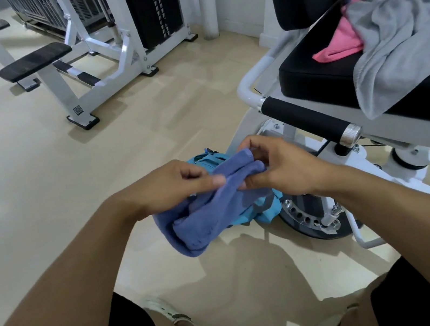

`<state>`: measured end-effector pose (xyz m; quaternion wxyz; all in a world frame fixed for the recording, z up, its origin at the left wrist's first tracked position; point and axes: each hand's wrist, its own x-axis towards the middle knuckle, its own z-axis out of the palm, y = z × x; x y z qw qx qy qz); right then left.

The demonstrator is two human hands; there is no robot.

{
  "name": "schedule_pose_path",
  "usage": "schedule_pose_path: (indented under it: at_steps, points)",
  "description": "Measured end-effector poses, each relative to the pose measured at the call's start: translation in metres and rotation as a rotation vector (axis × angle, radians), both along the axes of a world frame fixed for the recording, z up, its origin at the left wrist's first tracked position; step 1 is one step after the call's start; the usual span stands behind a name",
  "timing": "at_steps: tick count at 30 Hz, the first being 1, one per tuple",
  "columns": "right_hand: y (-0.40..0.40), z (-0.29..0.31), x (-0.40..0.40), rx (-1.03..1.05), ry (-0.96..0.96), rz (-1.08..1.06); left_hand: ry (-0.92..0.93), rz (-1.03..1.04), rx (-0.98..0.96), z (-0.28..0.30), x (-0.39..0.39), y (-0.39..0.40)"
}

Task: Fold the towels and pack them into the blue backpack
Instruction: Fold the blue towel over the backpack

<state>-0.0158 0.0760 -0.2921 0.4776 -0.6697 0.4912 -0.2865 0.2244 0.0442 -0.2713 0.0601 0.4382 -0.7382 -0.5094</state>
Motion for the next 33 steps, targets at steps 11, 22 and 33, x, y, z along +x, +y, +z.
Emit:
schedule_pose_path:
  at_steps: [11, 22, 33]
  points:
    - [0.007, -0.004, 0.010, -0.178, 0.098, -0.215, 0.095, 0.175, -0.081, -0.011, -0.014, 0.003]
    - [0.009, -0.002, 0.014, -0.214, 0.016, -0.299, 0.166, 0.179, -0.021, -0.010, -0.015, 0.003]
    - [0.012, 0.003, 0.017, -0.167, 0.023, -0.224, 0.176, 0.324, -0.048, -0.009, -0.019, 0.006]
